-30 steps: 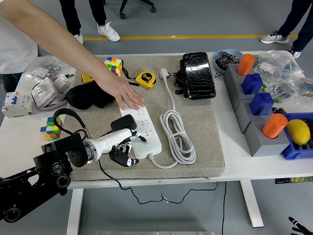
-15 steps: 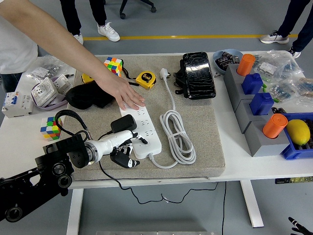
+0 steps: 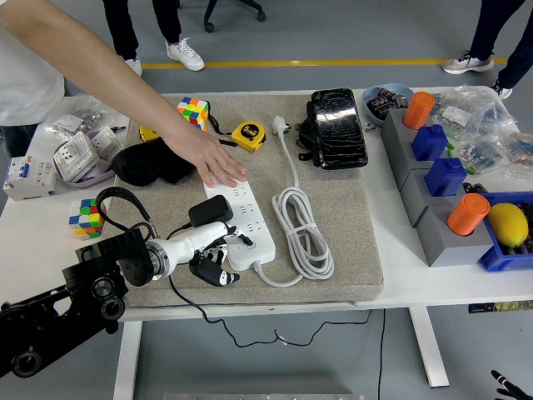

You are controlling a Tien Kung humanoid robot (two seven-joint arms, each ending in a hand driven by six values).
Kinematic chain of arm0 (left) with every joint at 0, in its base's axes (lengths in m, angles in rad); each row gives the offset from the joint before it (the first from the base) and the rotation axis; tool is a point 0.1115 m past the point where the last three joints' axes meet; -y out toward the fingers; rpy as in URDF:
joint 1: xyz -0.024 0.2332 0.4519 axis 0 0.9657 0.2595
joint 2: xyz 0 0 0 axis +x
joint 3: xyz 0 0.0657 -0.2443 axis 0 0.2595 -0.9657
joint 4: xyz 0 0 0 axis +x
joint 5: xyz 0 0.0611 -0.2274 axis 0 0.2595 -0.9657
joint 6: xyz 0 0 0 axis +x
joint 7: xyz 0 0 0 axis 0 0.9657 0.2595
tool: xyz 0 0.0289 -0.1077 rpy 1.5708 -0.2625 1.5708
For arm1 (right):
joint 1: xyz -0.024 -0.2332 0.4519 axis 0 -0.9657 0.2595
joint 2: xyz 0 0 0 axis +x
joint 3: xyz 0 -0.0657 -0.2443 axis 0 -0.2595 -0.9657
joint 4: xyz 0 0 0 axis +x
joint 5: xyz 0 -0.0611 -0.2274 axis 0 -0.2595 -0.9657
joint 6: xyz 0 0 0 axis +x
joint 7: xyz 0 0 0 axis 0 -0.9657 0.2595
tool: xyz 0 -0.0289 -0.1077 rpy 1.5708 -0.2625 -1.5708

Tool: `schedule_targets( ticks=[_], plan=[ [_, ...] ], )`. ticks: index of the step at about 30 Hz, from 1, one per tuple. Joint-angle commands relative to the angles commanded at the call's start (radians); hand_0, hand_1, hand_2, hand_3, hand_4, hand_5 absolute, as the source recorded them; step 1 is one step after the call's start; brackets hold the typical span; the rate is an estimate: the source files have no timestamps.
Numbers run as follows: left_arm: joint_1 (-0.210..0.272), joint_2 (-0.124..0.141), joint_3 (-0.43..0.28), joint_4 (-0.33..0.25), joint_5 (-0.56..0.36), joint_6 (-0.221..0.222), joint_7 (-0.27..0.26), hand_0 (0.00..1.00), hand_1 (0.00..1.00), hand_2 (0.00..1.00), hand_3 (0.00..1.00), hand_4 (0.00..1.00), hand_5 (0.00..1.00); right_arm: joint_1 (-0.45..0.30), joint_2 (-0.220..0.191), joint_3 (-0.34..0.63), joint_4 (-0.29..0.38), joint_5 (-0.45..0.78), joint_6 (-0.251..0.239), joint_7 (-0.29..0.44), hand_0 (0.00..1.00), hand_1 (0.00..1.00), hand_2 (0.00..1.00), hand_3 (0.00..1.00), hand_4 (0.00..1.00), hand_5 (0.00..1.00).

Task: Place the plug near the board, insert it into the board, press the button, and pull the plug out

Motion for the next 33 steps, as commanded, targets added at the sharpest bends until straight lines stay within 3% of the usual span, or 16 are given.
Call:
schedule_targets(
  ticks=[33],
  plan=[
    [0.005, -0.001, -0.016, -0.008, -0.003, 0.009, -0.01, 0.065, 0.09, 0.152, 0.784, 0.761, 0.002, -0.003, 0.004, 0.008, -0.001, -0.001, 0.0, 0.001, 0.571, 0.639, 0.605, 0.549, 0.959, 0.53]
  ],
)
